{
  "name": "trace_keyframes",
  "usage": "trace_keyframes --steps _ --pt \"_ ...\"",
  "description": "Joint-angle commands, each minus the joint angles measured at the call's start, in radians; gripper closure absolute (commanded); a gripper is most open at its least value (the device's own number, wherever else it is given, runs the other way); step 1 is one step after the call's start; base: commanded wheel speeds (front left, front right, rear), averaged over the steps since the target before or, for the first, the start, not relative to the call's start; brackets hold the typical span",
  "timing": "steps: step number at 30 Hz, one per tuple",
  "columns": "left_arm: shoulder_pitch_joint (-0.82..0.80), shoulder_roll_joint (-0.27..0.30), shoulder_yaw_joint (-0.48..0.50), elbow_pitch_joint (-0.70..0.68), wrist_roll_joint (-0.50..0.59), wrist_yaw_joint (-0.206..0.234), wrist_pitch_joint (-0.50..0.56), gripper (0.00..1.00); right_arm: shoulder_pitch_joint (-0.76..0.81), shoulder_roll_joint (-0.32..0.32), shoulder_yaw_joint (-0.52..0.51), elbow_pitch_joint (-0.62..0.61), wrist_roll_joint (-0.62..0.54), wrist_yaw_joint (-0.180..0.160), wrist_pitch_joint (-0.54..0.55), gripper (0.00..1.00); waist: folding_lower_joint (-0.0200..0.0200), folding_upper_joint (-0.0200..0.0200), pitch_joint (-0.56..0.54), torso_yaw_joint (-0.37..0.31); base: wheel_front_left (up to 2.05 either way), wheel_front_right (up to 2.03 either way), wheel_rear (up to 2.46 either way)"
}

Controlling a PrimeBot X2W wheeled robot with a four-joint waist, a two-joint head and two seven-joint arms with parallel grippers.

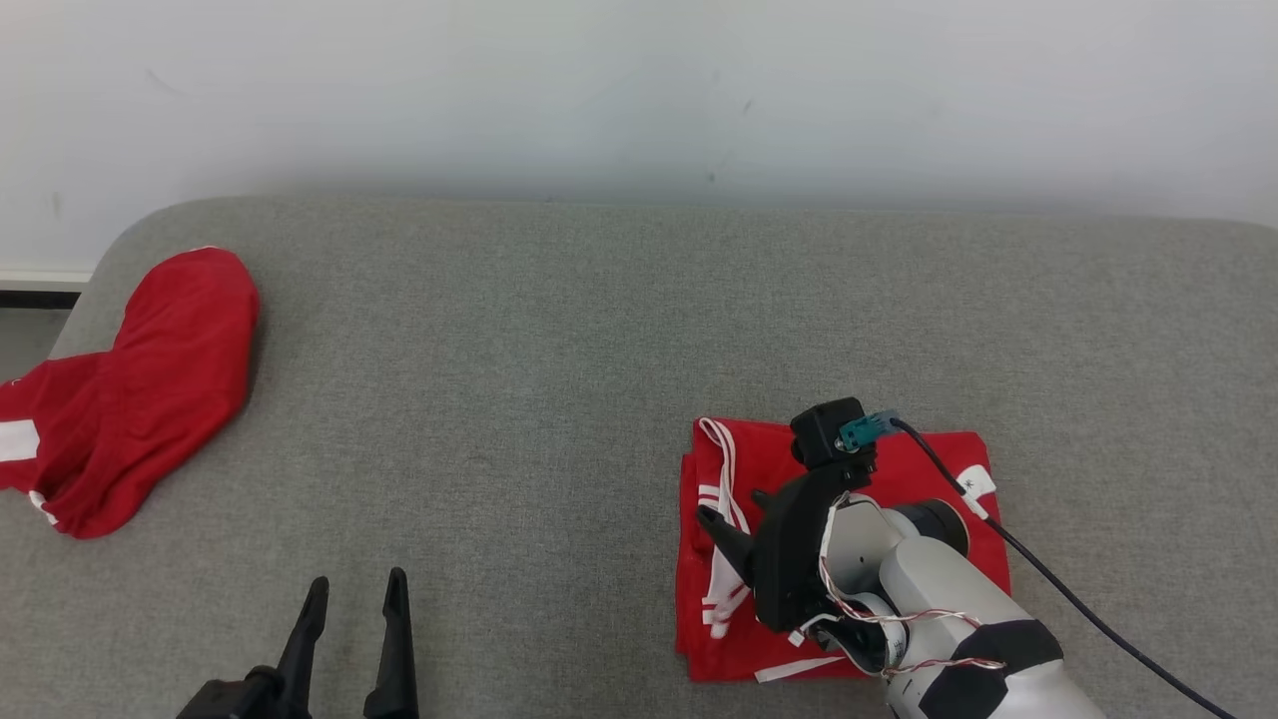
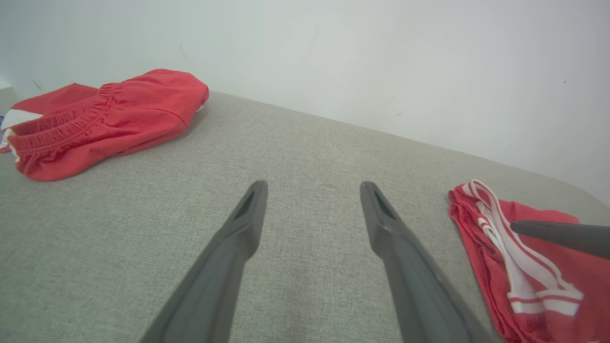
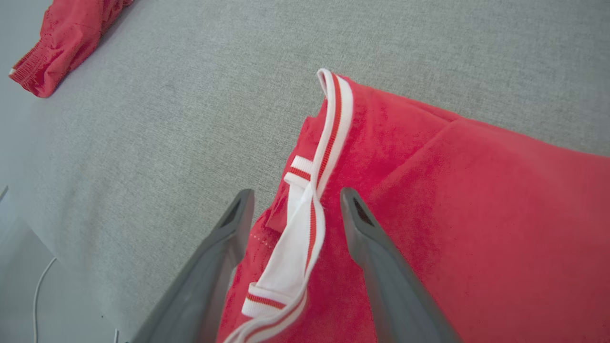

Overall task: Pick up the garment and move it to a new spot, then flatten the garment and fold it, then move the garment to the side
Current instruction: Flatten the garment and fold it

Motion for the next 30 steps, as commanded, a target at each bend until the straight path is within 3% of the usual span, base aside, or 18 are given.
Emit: trace_keyframes --steps 1,5,10,19,24,30 --pt "-0.007 0.0 0.0 0.003 -0.001 -0.002 -0.001 0.0 -0.006 0.003 0.005 -0.009 0.033 -0.002 -0.007 0.0 -0.0001 0.0 -0.002 -0.002 0.0 0.0 0.0" --pt "-0.001 0.0 0.006 0.006 0.0 -0.002 -0.001 0.0 -0.015 0.001 0.016 -0.045 0.155 -0.002 -0.048 0.0 -0.0001 0.0 -0.014 -0.014 0.0 0.0 0.0" --pt "0.012 0.0 0.024 0.006 0.008 -0.006 -0.001 0.0 -0.026 -0.029 -0.022 -0.058 0.154 -0.002 -0.167 0.0 -0.0001 0.0 -0.041 -0.034 0.0 0.0 0.0" --pt "0.016 0.0 0.053 0.012 0.021 -0.015 -0.001 0.0 0.081 -0.184 -0.139 -0.081 -0.013 -0.002 -0.417 0.0 -0.0001 0.0 -0.088 -0.075 0.0 0.0 0.0" --pt "0.025 0.0 0.076 0.005 0.023 -0.02 -0.001 0.0 0.191 -0.206 -0.24 -0.125 -0.116 -0.002 -0.547 0.0 -0.0001 0.0 -0.107 -0.118 0.0 0.0 0.0" --pt "0.043 0.0 0.085 0.004 0.026 -0.016 -0.001 0.0 0.299 -0.187 -0.315 -0.17 -0.193 -0.002 -0.596 0.0 -0.0001 0.0 -0.126 -0.148 0.0 0.0 0.0"
